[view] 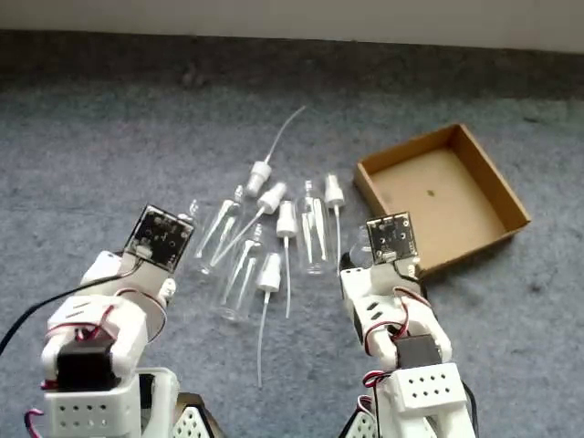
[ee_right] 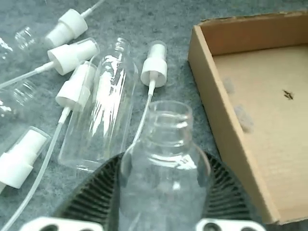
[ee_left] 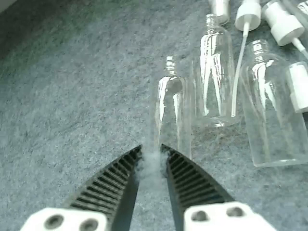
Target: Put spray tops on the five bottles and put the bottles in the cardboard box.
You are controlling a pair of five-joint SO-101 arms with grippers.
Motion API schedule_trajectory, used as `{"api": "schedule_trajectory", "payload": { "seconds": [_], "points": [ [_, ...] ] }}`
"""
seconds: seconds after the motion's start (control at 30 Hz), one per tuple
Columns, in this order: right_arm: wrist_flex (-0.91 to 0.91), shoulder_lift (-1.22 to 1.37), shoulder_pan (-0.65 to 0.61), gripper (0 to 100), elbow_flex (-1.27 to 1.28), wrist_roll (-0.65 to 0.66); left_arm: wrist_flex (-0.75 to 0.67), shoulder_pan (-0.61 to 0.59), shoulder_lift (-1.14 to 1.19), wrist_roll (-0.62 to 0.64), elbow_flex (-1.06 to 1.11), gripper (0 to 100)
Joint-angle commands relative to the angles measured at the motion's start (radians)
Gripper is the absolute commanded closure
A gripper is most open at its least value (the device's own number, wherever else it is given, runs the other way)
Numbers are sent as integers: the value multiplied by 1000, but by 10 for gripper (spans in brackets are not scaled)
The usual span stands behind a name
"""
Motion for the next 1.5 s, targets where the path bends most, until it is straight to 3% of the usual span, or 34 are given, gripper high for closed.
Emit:
{"api": "schedule_trajectory", "payload": {
  "seconds": [0.0,0.33,0.47,0.67,0.93,1.23,1.47],
  "points": [
    [-19,-7,12,882,4,-9,-9,147,346,-5,-237,993],
    [-18,-8,10,882,4,-9,3,292,977,-3,-616,992],
    [-19,-8,10,882,4,-9,112,321,1176,-3,-855,982],
    [-19,-8,10,882,4,-8,287,351,1466,-3,-1236,890],
    [-19,-8,10,882,4,-3,373,404,1839,-3,-1639,884],
    [-19,-8,10,882,4,-2,387,437,2120,-6,-1946,861],
    [-19,-8,8,882,4,-2,381,427,2227,-6,-2023,801]
  ]
}}
